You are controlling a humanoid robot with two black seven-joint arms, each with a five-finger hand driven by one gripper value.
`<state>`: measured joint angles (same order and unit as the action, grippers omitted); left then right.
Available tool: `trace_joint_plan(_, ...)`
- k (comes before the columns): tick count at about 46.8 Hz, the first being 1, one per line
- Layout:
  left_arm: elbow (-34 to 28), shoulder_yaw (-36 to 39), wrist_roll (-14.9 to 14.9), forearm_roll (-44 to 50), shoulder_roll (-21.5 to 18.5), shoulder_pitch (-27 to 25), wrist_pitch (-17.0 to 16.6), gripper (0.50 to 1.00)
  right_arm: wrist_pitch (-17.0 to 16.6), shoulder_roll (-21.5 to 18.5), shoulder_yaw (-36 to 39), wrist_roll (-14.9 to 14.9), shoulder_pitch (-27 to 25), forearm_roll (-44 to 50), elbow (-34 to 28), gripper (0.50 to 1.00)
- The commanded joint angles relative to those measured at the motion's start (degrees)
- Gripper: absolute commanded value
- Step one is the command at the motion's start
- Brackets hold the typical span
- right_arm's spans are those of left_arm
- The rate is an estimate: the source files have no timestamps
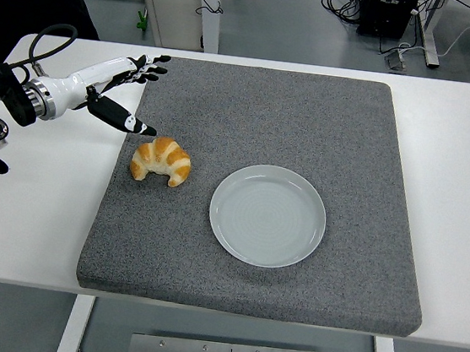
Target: Place the bread on the plate
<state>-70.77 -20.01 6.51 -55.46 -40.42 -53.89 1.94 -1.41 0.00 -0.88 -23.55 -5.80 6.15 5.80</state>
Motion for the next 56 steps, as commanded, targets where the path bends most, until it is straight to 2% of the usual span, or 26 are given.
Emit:
trace_joint_plan(1,0.0,0.9,0.1,-2.0,0.1,0.1,-0.5,0.96,0.0,0.0,0.0,0.0,0.0,0.0,0.0,1.0)
trace_joint_plan(25,-2.8,3.2,0.1,-9.9,-0.2,0.4,-0.6,0.96,0.0,0.0,0.0,0.0,0.0,0.0,0.0,1.0)
trace_joint_plan(35,-3.0,6.4,0.1,-16.0,0.1,0.4,-4.9,0.963,0.0,0.0,0.0,0.0,0.0,0.0,0.0,1.0)
trace_joint_plan(47,-1.9,8.8,0.0,-17.4,0.7,0.3,-7.7,0.965,0.0,0.0,0.0,0.0,0.0,0.0,0.0,1.0)
trace_joint_plan(51,-1.0,10.1,0.1,-17.7,2.3,0.3,-9.4,0.969,0.0,0.0,0.0,0.0,0.0,0.0,0.0,1.0)
trace_joint_plan(56,-0.7,10.5,0.0,-17.8,3.7,0.4,-9.7,0.969,0.0,0.0,0.0,0.0,0.0,0.0,0.0,1.0)
